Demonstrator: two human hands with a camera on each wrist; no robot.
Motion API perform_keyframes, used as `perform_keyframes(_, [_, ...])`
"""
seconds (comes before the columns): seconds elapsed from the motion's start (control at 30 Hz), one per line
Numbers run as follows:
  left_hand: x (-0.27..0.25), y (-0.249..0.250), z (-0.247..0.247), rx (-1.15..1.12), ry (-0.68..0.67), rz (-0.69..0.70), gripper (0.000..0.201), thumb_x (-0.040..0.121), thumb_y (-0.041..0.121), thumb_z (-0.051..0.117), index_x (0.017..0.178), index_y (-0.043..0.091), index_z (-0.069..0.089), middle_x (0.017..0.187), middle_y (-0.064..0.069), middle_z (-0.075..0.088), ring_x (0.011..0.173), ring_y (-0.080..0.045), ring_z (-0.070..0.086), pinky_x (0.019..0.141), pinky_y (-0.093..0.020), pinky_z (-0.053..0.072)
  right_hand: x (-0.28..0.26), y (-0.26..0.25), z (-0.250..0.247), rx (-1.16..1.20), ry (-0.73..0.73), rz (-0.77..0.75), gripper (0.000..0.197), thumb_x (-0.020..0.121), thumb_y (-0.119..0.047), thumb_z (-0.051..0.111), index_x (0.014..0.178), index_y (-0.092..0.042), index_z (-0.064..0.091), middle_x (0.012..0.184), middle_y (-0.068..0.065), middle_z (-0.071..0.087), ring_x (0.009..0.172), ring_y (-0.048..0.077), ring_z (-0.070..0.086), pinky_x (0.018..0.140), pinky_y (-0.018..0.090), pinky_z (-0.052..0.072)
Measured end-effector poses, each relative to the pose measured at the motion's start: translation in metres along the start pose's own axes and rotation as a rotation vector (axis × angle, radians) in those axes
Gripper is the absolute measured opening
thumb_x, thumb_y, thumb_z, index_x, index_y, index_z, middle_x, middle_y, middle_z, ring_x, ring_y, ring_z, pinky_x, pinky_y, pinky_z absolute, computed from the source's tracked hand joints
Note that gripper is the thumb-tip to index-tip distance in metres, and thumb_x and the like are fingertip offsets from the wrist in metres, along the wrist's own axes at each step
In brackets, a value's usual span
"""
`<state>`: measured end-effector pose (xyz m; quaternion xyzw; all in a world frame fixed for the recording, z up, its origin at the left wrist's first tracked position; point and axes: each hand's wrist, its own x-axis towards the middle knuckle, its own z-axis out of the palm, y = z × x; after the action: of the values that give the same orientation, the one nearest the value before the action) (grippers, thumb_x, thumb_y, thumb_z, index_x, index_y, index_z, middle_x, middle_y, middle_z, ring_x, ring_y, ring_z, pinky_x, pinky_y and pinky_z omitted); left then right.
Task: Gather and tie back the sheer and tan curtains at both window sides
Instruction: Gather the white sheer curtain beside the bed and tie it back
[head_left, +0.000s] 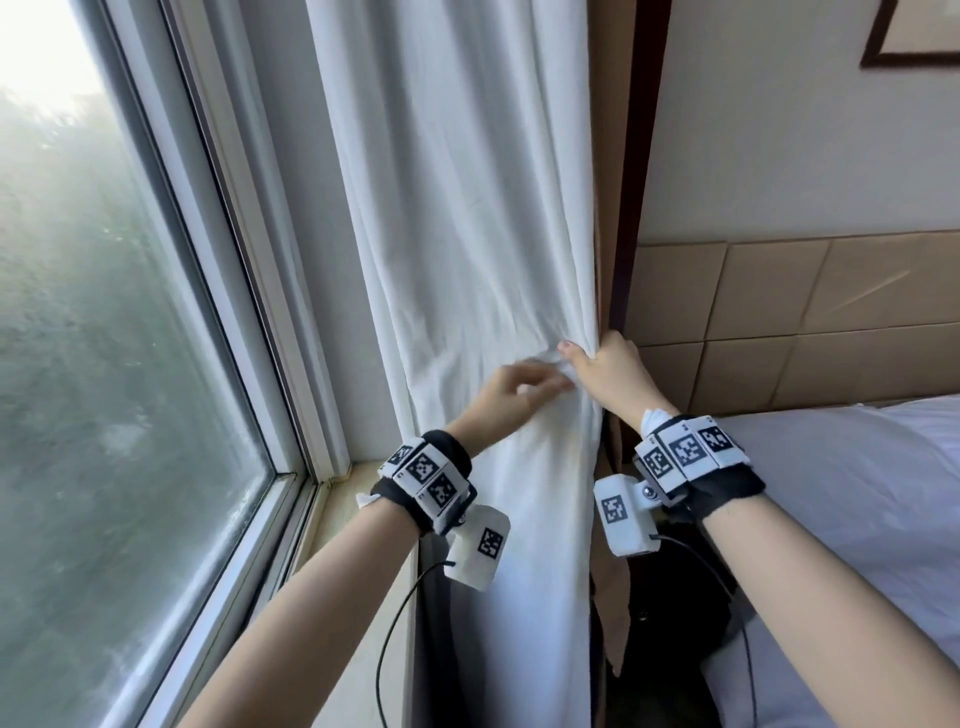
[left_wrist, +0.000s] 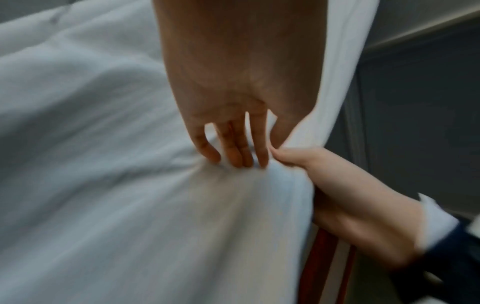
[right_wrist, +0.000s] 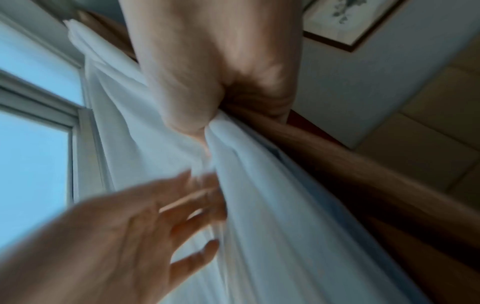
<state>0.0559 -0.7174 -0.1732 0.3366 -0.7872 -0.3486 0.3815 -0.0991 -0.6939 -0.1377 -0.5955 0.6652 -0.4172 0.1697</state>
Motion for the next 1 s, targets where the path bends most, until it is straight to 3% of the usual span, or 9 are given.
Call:
perform_keyframes(0.13, [0.01,-0.027,-0.037,-0.092,0.44,-0.176,0.027,0.09,0.023,0.064,0.116,0.014,0.06,0.103,-0.006,0.065,0.095,-0.02,0.061,0.082,-0.031,0.052,0.004,0.015,-0.005,-0.032,0.037,-0.071,0.051,0.092,-0.048,0.051,0.102,0.0,0.063,0.103,0.022,0.064,0.106,0.039,0.057,0.088,0.041,0.049])
perform_keyframes(0.23, [0.022,-0.044,-0.052,-0.188,0.385,-0.306,0.071,0.082,0.038,0.074,0.141,0.03,0.035,0.125,-0.007,0.052,0.114,-0.019,0.054,0.079,-0.025,0.047,0.003,0.023,-0.012,0.011,0.077,-0.111,0.044,0.093,-0.039,0.057,0.101,0.002,0.066,0.101,0.02,0.067,0.104,0.036,0.06,0.087,0.037,0.05])
perform_keyframes(0.3, [0.032,-0.042,-0.049,-0.181,0.333,-0.339,0.097,0.076,0.045,0.078,0.15,0.036,0.016,0.143,-0.007,0.038,0.13,-0.02,0.043,0.098,-0.032,0.045,0.0,0.025,-0.017,0.077,0.04,-0.131,0.038,0.091,-0.036,0.061,0.107,-0.001,0.068,0.106,0.015,0.069,0.107,0.03,0.062,0.091,0.034,0.049])
perform_keyframes(0.4, [0.047,-0.027,-0.032,-0.296,0.203,-0.307,0.086,0.087,0.036,0.069,0.151,0.027,0.014,0.144,0.002,0.037,0.124,-0.009,0.045,0.098,-0.02,0.042,-0.002,0.027,-0.021,0.199,-0.031,-0.123,0.053,0.078,-0.048,0.066,0.114,-0.009,0.068,0.111,0.005,0.069,0.107,0.02,0.064,0.097,0.038,0.049])
perform_keyframes(0.47, [0.054,-0.021,-0.017,-0.375,0.12,-0.235,0.054,0.094,0.025,0.061,0.141,0.016,0.035,0.12,0.001,0.058,0.098,-0.005,0.061,0.073,-0.013,0.05,-0.001,0.031,-0.023,0.249,-0.022,-0.109,0.057,0.074,-0.05,0.065,0.113,-0.008,0.067,0.109,0.004,0.07,0.103,0.019,0.065,0.096,0.041,0.051])
perform_keyframes(0.6, [0.066,-0.021,-0.005,-0.321,0.26,-0.214,0.071,0.067,0.059,0.073,0.108,0.002,0.063,0.097,-0.004,0.07,0.087,-0.016,0.068,0.083,-0.035,0.054,-0.002,0.032,-0.028,0.263,0.039,-0.119,0.028,0.087,-0.031,0.066,0.104,-0.008,0.069,0.103,0.008,0.07,0.099,0.022,0.066,0.092,0.042,0.052])
perform_keyframes(0.7, [0.07,-0.022,-0.007,-0.23,0.371,-0.2,0.06,0.066,0.059,0.069,0.082,0.002,0.06,0.074,-0.006,0.052,0.068,-0.014,0.05,0.063,-0.032,0.041,0.002,0.032,-0.031,0.225,0.048,-0.116,0.026,0.09,-0.028,0.064,0.102,-0.006,0.069,0.101,0.01,0.07,0.097,0.023,0.066,0.092,0.043,0.052])
perform_keyframes(0.83, [0.063,-0.032,-0.021,-0.184,0.456,-0.159,0.041,0.08,0.037,0.073,0.057,0.011,0.053,0.062,-0.002,0.043,0.062,-0.013,0.038,0.057,-0.029,0.027,0.005,0.033,-0.03,0.183,0.061,-0.104,0.059,0.076,-0.053,0.059,0.104,-0.002,0.068,0.103,0.011,0.07,0.099,0.024,0.066,0.09,0.043,0.053])
perform_keyframes(1.0, [0.037,-0.033,-0.044,0.118,0.62,-0.095,0.051,0.07,0.049,0.076,0.052,0.006,0.056,0.05,0.002,0.041,0.053,-0.014,0.033,0.052,-0.03,0.029,0.011,0.029,-0.023,0.065,0.085,-0.059,0.069,0.077,-0.063,0.053,0.1,0.0,0.064,0.102,0.019,0.065,0.103,0.033,0.06,0.088,0.04,0.051])
